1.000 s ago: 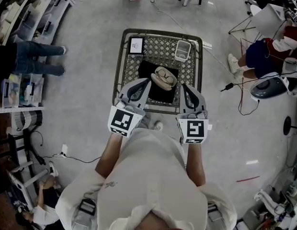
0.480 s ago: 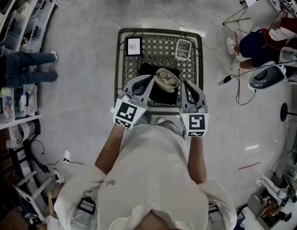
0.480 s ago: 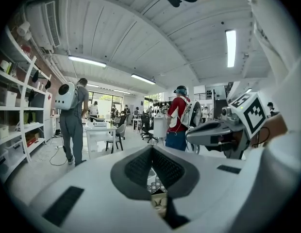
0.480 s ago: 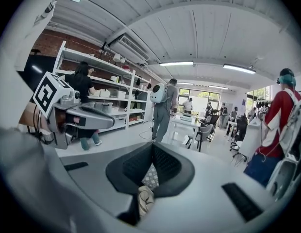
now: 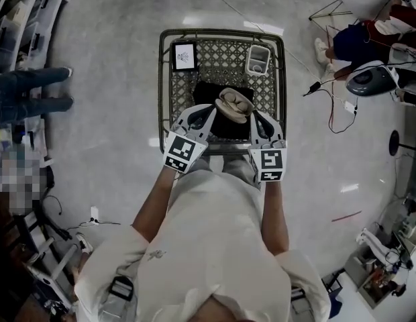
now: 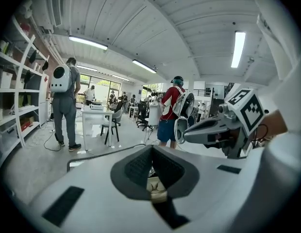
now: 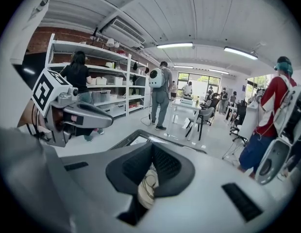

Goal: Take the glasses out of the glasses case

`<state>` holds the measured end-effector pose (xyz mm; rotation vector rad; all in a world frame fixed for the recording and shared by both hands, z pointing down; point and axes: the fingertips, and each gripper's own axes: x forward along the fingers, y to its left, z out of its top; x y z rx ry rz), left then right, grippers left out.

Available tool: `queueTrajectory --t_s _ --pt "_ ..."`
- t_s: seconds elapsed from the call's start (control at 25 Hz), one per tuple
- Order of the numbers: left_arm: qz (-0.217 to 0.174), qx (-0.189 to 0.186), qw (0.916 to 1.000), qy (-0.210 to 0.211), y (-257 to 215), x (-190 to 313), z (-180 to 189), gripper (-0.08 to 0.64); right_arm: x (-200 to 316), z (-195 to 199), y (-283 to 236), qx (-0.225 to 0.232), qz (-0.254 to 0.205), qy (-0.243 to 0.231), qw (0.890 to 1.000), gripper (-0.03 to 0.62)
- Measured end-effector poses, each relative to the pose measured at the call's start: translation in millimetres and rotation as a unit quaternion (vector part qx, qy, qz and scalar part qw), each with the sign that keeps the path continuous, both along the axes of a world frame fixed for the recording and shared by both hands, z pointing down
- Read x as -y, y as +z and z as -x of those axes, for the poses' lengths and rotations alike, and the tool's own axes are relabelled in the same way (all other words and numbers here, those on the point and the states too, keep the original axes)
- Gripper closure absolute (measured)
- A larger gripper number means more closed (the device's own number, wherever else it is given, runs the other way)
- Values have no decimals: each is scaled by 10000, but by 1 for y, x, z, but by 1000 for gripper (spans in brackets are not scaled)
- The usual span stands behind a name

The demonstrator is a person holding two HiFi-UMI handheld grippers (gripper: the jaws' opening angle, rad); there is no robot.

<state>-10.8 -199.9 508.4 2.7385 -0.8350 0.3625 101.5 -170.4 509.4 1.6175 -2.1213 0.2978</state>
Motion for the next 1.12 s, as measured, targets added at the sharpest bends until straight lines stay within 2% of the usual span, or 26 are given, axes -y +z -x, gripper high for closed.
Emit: queueTrajectory --t_s 0.48,1.12 --pt "513 244 9983 -131 57 1 -6 551 8 0 86 -303 868 -471 9946 583" --pt "1013 775 9915 -263 108 4 -41 551 9 -19 159 -269 1548 -1072 9817 575"
